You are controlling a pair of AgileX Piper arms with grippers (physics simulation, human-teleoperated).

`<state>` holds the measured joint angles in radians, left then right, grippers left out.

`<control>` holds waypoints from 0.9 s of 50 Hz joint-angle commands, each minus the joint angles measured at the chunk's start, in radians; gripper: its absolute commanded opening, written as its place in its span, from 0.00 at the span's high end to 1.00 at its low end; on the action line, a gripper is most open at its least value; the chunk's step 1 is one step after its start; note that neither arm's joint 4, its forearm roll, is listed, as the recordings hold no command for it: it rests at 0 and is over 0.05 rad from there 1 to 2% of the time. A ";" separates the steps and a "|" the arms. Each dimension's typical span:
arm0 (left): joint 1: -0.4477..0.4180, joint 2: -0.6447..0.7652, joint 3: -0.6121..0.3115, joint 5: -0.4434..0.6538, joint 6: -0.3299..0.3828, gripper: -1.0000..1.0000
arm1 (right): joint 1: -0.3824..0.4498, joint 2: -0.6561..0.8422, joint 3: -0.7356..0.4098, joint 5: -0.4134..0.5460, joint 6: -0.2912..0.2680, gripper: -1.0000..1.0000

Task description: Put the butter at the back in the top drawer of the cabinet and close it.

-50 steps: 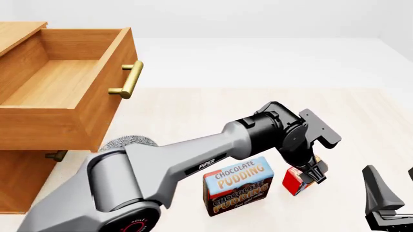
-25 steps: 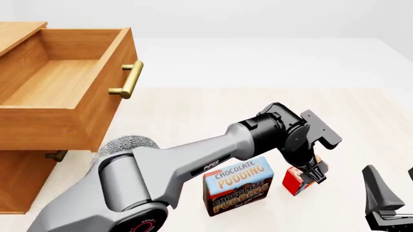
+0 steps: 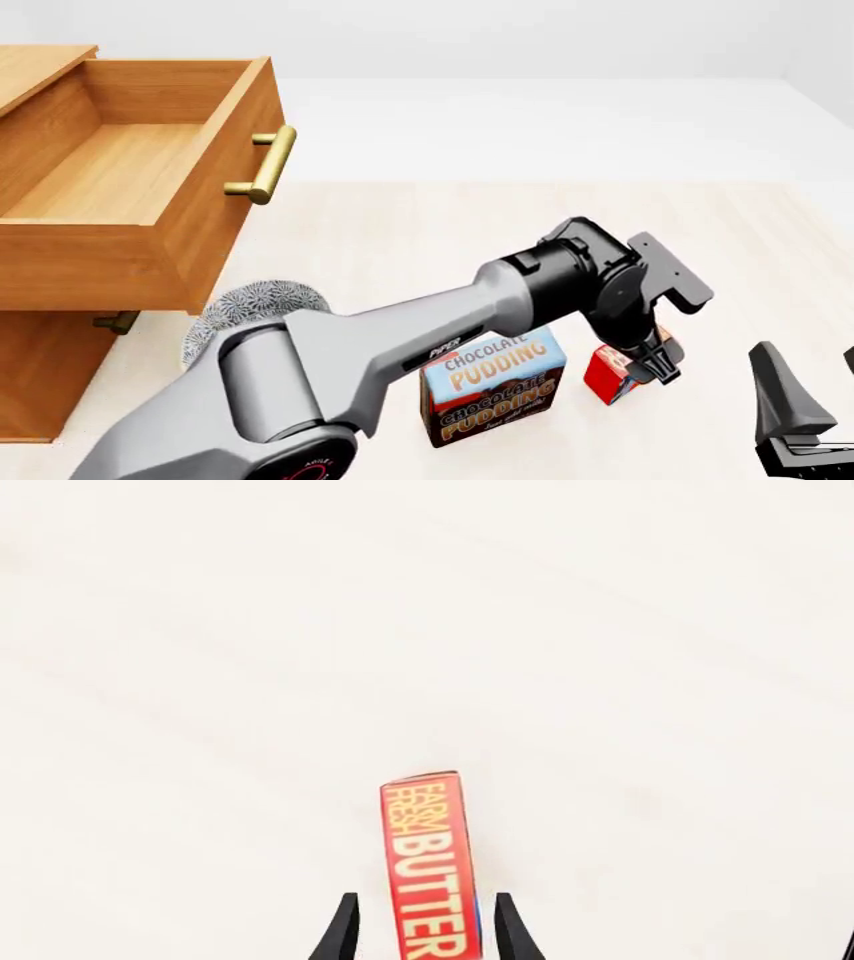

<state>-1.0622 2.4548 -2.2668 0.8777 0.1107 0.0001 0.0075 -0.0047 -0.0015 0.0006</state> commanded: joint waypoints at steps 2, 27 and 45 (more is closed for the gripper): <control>-0.002 0.013 -0.009 0.001 0.001 0.00 | 0.000 0.000 0.000 0.000 0.000 0.00; -0.007 0.054 -0.037 -0.003 -0.020 0.00 | 0.000 0.000 0.000 0.000 0.000 0.00; -0.015 0.065 -0.015 -0.030 -0.043 0.00 | 0.000 0.000 0.000 0.000 0.000 0.00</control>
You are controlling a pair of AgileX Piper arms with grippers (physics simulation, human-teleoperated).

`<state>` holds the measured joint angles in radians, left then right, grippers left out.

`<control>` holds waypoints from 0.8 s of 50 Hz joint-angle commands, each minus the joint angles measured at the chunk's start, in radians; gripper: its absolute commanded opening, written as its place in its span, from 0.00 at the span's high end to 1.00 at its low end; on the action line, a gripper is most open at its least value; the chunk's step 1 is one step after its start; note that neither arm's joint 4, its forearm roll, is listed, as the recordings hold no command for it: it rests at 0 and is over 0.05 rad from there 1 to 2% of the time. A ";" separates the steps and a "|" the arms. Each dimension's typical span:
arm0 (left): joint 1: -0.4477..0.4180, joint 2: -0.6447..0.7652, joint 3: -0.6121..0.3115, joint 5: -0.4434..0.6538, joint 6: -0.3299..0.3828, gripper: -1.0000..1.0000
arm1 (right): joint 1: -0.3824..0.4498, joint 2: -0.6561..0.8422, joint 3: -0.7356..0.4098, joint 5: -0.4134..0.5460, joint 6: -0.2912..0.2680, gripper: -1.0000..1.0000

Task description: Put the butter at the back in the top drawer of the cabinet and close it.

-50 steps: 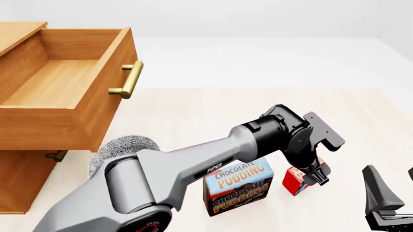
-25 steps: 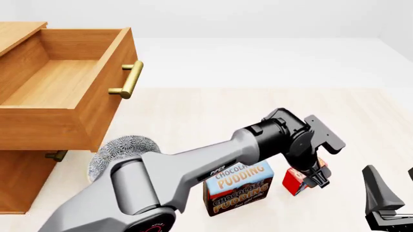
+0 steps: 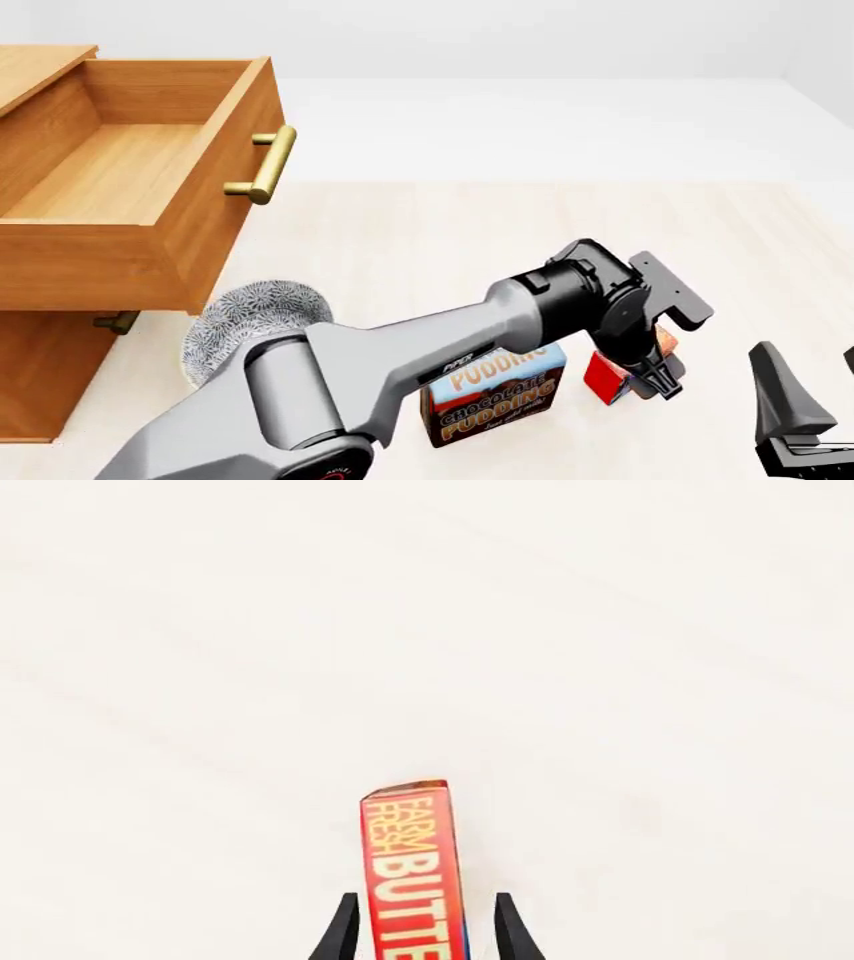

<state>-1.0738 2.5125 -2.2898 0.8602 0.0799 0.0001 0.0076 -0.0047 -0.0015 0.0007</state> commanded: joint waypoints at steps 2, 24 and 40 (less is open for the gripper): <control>-0.001 0.007 0.009 -0.014 -0.014 0.00 | 0.000 0.000 0.000 0.000 0.000 0.00; 0.002 -0.010 0.047 -0.038 -0.022 0.00 | 0.000 0.000 0.000 0.000 0.000 0.00; -0.003 -0.003 0.037 -0.026 -0.050 1.00 | 0.000 0.000 0.000 0.000 0.000 0.00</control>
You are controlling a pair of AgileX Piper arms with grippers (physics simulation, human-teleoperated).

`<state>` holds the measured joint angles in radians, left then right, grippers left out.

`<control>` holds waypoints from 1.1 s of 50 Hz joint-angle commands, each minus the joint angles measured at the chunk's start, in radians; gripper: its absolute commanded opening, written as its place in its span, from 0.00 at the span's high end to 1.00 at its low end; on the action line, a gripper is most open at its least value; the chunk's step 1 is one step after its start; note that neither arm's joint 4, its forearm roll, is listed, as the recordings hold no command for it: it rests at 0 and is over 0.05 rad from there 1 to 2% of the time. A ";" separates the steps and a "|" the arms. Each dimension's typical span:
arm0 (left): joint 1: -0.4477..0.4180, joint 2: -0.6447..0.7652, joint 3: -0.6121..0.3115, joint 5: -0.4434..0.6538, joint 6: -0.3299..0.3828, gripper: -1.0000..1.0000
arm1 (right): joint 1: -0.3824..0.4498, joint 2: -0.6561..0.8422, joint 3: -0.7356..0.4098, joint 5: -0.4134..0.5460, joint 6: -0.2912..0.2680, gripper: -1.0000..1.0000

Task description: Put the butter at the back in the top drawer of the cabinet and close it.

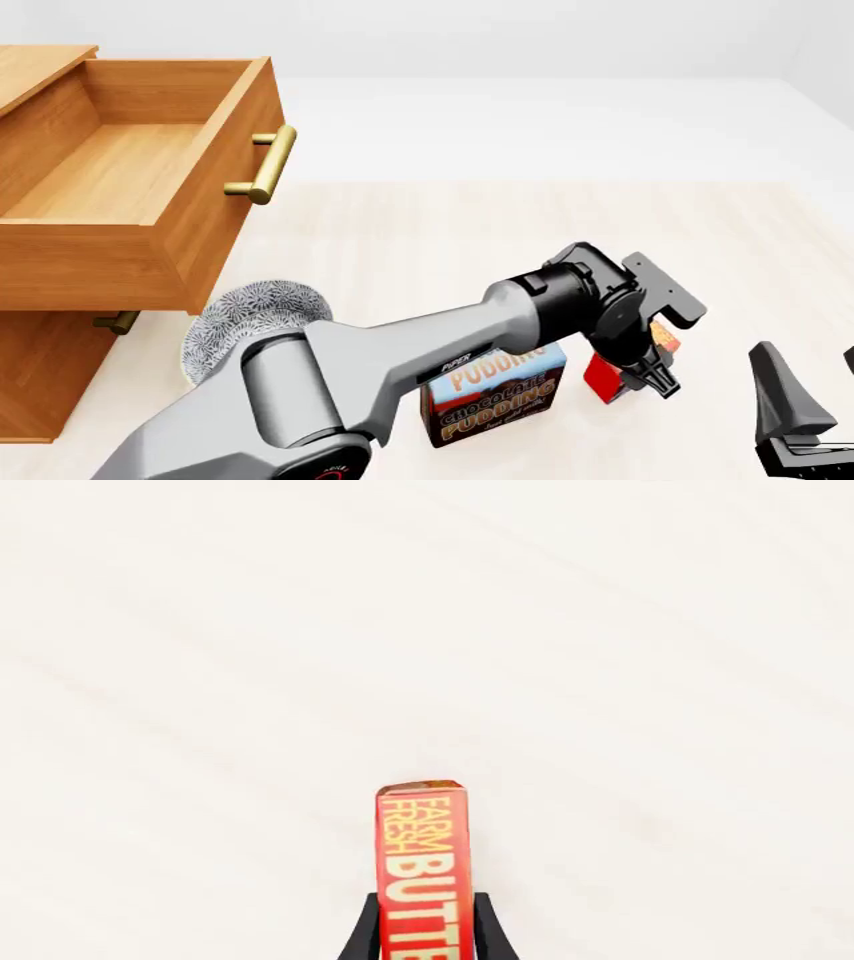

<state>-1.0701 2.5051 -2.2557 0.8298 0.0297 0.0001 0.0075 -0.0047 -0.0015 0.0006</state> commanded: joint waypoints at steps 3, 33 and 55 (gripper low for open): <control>-0.008 0.005 0.005 0.003 0.002 1.00 | 0.000 0.000 0.000 0.000 0.000 0.00; 0.001 -0.079 0.033 -0.011 0.015 1.00 | 0.000 0.000 0.000 0.000 0.000 0.00; 0.013 -0.207 0.078 -0.013 0.054 1.00 | 0.000 0.000 0.000 0.000 0.000 0.00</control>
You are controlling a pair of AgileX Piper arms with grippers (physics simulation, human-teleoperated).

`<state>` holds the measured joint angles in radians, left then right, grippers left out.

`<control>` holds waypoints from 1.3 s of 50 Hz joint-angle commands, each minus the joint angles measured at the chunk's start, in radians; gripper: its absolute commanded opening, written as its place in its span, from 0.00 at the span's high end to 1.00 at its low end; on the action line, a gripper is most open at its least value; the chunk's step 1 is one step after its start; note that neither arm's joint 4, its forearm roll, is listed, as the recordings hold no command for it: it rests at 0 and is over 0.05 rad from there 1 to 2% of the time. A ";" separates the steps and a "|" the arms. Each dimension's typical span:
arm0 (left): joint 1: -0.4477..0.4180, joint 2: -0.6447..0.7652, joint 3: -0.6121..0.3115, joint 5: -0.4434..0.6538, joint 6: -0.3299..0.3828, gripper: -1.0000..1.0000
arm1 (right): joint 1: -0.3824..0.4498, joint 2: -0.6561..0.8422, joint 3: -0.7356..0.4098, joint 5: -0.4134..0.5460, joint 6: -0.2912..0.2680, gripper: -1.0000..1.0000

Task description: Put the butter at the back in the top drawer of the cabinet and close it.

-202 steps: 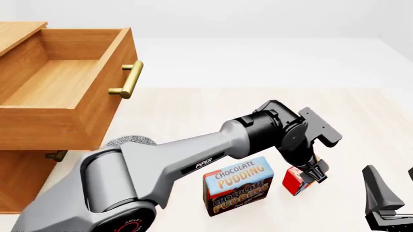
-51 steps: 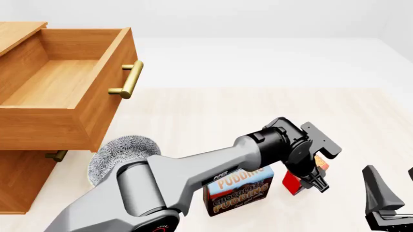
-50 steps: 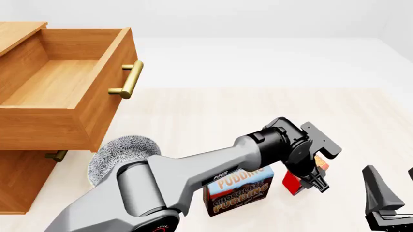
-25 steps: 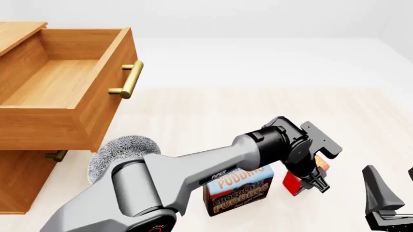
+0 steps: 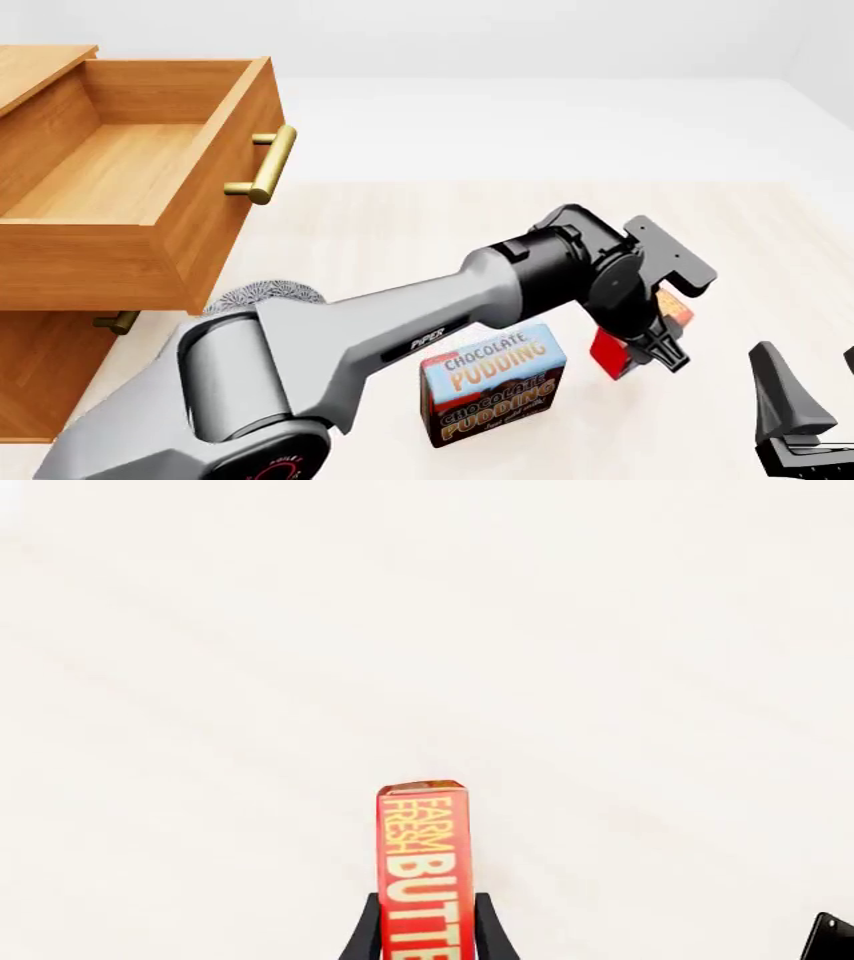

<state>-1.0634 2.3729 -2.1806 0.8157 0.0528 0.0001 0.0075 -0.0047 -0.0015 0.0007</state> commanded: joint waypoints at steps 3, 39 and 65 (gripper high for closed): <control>0.008 -0.094 0.015 -0.001 0.036 1.00 | 0.000 0.000 0.000 0.000 0.000 0.00; 0.082 -0.293 0.032 0.109 0.025 1.00 | 0.000 0.000 0.000 0.000 0.000 0.00; 0.186 -0.451 0.062 0.175 0.044 1.00 | 0.000 0.000 0.000 0.000 0.000 0.00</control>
<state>-0.9200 1.9907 -2.1199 0.9748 0.0747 0.0001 0.0076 -0.0047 -0.0015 0.0007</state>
